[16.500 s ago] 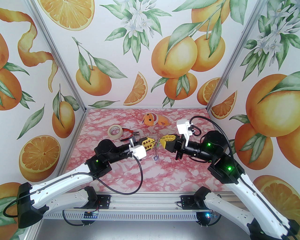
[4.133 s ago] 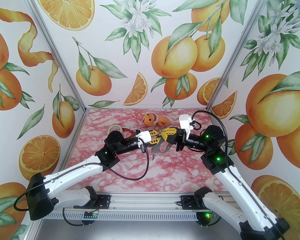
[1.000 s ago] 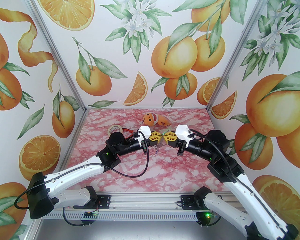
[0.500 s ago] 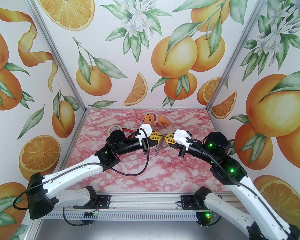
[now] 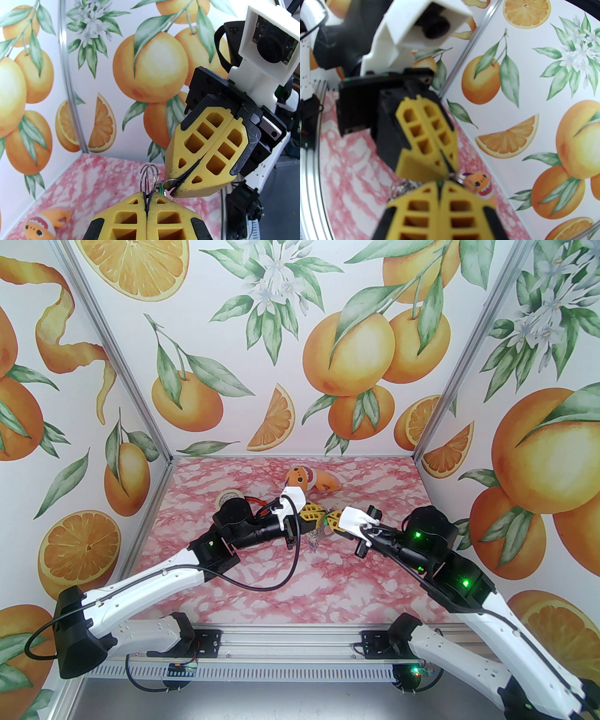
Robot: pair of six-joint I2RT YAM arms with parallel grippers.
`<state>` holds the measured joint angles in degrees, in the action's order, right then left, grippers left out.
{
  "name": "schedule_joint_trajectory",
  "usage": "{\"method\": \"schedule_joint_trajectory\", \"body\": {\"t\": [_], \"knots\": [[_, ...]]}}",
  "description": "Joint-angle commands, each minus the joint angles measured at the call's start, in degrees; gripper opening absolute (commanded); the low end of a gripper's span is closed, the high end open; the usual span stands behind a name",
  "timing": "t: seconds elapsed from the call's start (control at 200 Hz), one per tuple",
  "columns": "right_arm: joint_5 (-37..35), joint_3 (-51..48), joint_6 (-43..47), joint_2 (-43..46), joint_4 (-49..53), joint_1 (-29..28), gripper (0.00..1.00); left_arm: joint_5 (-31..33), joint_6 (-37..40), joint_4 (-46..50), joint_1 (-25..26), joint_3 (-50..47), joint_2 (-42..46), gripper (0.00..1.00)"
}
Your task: Remove the keys from the keyring
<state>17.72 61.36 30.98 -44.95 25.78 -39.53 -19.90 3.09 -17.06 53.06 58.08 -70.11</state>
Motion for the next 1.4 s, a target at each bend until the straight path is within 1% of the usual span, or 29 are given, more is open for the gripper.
{"method": "schedule_joint_trajectory", "body": {"t": [0.0,0.12,0.23,0.315,0.435,0.505,0.59,0.761,0.976,1.086,1.191,1.211,1.261,1.396], "knots": [[0.26,-0.94,2.52,-0.49,10.46,-1.94,0.0,5.0,-0.08,-6.5,-1.04,4.54,2.87,0.0],[-1.16,-1.15,2.54,1.1,9.25,-1.9,0.0,5.8,-0.49,-7.29,-1.03,3.73,3.61,0.0],[-3.74,-0.86,0.67,2.48,6.82,-1.95,0.0,5.58,0.59,-7.7,-1.03,2.64,3.78,0.0],[-2.56,0.03,-1.51,2.6,5.23,-1.91,0.0,4.64,1.4,-8.56,-0.98,1.47,3.33,0.0],[-0.7,0.77,-4.52,2.59,2.86,-1.75,0.0,0.45,3.94,-9.83,-0.75,-0.01,2.72,0.0],[-0.16,0.64,-6.29,2.94,0.77,-1.7,0.0,0.87,5.69,-9.31,-0.33,-0.4,2.52,0.0],[0.7,0.68,-8.34,3.12,-1.57,-1.51,0.0,-0.06,7.2,-7.82,-0.25,0.02,2.37,0.0],[1.97,0.67,-11.12,3.66,-5.03,-0.66,0.0,-1.05,7.37,-7.12,-0.01,0.26,2.26,0.0],[5.33,0.5,-12.96,2.47,-5.6,-0.11,0.0,-1.41,7.1,-7.04,0.41,0.42,1.73,0.0],[5.16,0.54,-13.09,1.88,-4.51,0.24,0.0,-1.52,7.44,-6.56,0.73,0.88,1.87,0.0],[6.26,0.31,-14.47,2.62,-6.6,1.74,0.0,-1.2,8.19,-6.48,0.73,0.34,2.2,0.0],[6.8,0.33,-14.73,2.57,-6.64,2.12,0.0,-1.28,8.4,-6.56,0.75,0.16,2.41,0.03],[8.73,0.95,-15.49,2.13,-6.44,3.21,0.0,-1.54,8.9,-6.92,0.73,-0.5,2.81,0.15],[14.21,1.74,-17.59,1.46,-6.4,6.04,0.0,-2.24,12.7,-4.71,0.75,-1.31,3.89,0.26]]}}
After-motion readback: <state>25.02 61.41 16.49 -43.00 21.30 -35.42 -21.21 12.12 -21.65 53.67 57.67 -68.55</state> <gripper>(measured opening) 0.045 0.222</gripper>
